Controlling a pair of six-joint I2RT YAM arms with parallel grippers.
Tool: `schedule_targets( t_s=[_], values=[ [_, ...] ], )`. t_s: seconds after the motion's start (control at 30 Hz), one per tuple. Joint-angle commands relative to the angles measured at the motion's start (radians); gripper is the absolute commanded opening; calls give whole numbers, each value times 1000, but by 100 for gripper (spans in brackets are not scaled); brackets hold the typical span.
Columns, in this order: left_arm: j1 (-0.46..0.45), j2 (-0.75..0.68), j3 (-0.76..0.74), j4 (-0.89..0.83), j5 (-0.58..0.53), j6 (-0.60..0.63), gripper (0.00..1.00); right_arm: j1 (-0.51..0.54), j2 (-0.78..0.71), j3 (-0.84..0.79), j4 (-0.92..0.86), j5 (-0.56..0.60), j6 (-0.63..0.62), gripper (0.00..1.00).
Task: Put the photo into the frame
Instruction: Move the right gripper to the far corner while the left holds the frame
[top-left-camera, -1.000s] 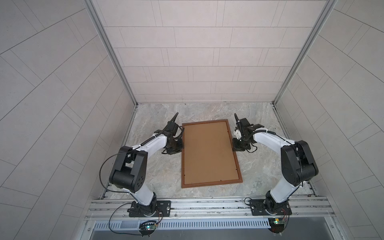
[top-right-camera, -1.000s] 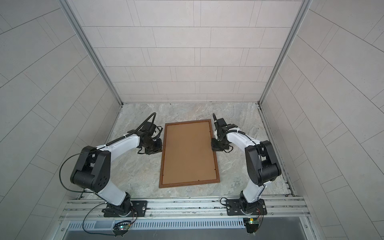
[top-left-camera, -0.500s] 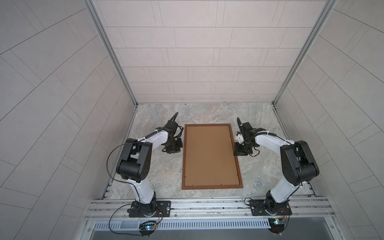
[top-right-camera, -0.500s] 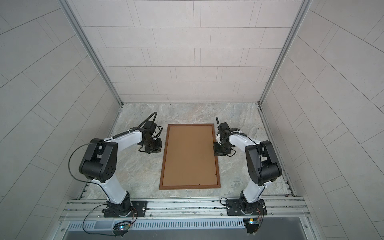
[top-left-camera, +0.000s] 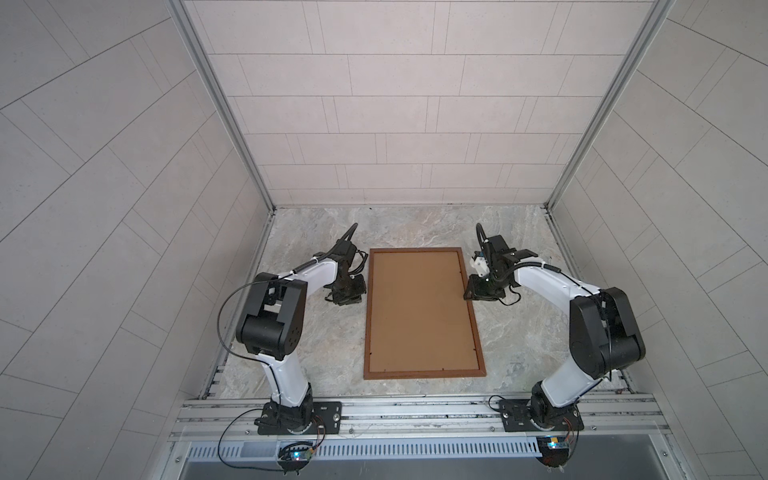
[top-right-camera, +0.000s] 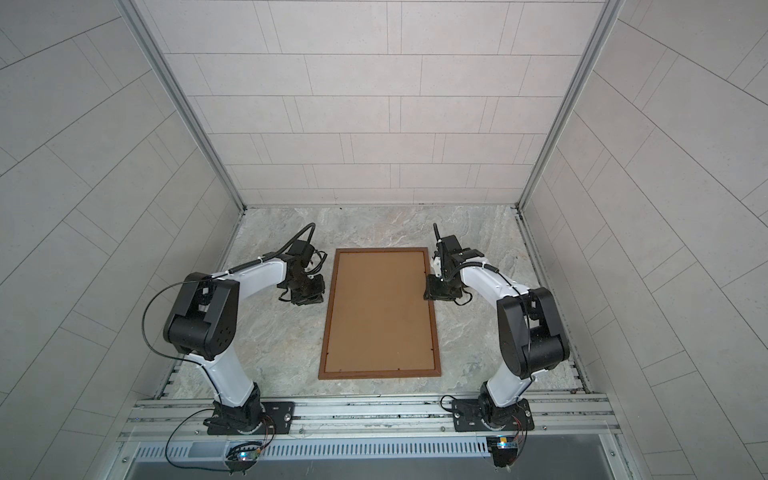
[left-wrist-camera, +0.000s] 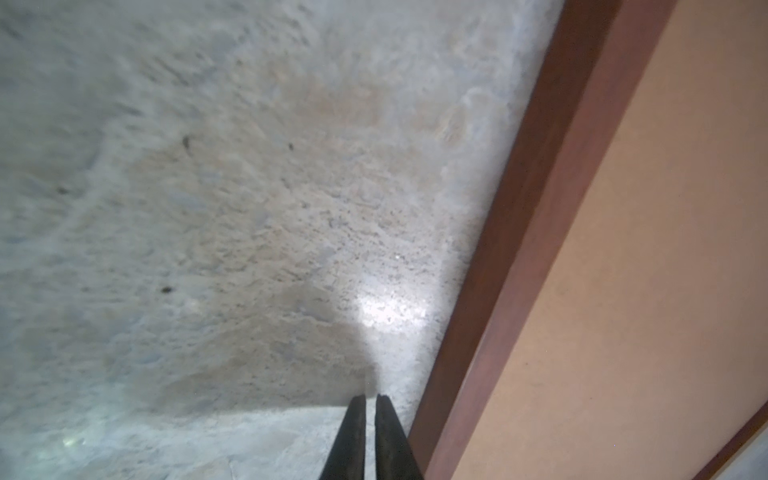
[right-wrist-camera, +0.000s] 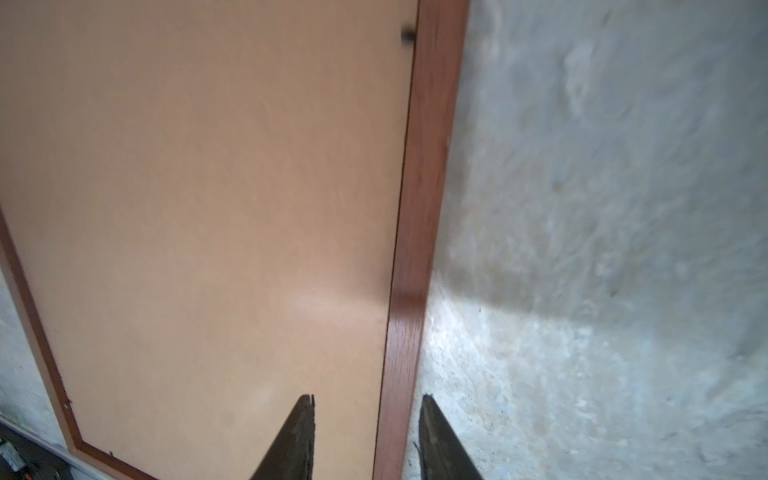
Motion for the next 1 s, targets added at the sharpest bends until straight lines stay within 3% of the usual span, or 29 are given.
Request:
schedule_targets(
  t_s=[0.0,0.13,0.27,0.33,0.57,0.97],
  values=[
    [2,-25,-33,34,-10,-13,13,-5,46,100,7,46,5,33],
    [1,-31,-44,52,-6,-49,13,-5,156,242,-31,83,8,26],
    [1,-44,-45,63,1,-49,13,-4,232,314,-47,115,-8,5],
    [0,-52,-44,63,2,-50,13,-4,275,348,-64,131,-23,0],
    [1,-66,-52,61,19,-50,13,-3,372,401,-31,83,-5,0],
    [2,-50,-18,50,50,-44,13,-3,461,494,-83,102,-3,0]
  ],
)
